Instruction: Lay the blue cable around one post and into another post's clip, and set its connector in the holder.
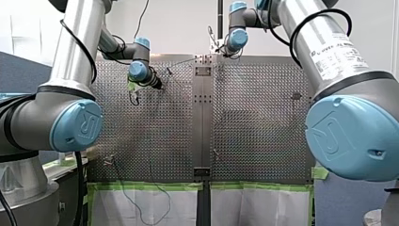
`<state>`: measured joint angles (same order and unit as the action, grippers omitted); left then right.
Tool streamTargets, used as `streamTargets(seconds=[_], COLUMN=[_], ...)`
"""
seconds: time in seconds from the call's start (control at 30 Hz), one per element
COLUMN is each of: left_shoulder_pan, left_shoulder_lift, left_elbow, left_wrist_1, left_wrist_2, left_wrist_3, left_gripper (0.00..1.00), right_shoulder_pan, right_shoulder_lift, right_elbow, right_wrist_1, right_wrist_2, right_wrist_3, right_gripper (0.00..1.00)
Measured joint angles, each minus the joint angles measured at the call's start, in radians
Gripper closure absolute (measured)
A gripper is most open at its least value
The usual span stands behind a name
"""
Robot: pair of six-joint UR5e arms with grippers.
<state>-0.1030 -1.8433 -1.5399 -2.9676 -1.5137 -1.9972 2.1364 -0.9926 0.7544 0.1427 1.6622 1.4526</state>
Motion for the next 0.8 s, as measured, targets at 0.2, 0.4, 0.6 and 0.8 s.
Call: streamTargets(seconds=[0.2,0.4,0.6,0.8], left_shoulder_pan=[-0.006,-0.015,-0.03,-0.039], left_shoulder_lift=[0.0,0.0,0.0,0.0], left_elbow=[0.0,0.0,-0.001,-0.001], left_wrist_1=[-0.004,-0.026,-0.04,-0.041], left_wrist_2=[-0.004,-0.03,-0.058,-0.065], left_wrist_3=[0.006,0.022,0.041,0.046], left_gripper=[0.0,0.0,0.0,0.0], right_shoulder_pan=[-0.019,0.001,0.022,0.03], right_shoulder_lift=[-0.029,-0.071,-0.083,-0.082], right_elbow=[0.041,0.086,0.135,0.186], right_wrist_1=[-0.044,-0.089,-0.138,-0.189], right_wrist_2=[0.03,0.062,0.062,0.073], right_wrist_3=[-0.017,-0.023,-0.018,0.019], right_gripper=[1.0,1.0,1.0,1.0])
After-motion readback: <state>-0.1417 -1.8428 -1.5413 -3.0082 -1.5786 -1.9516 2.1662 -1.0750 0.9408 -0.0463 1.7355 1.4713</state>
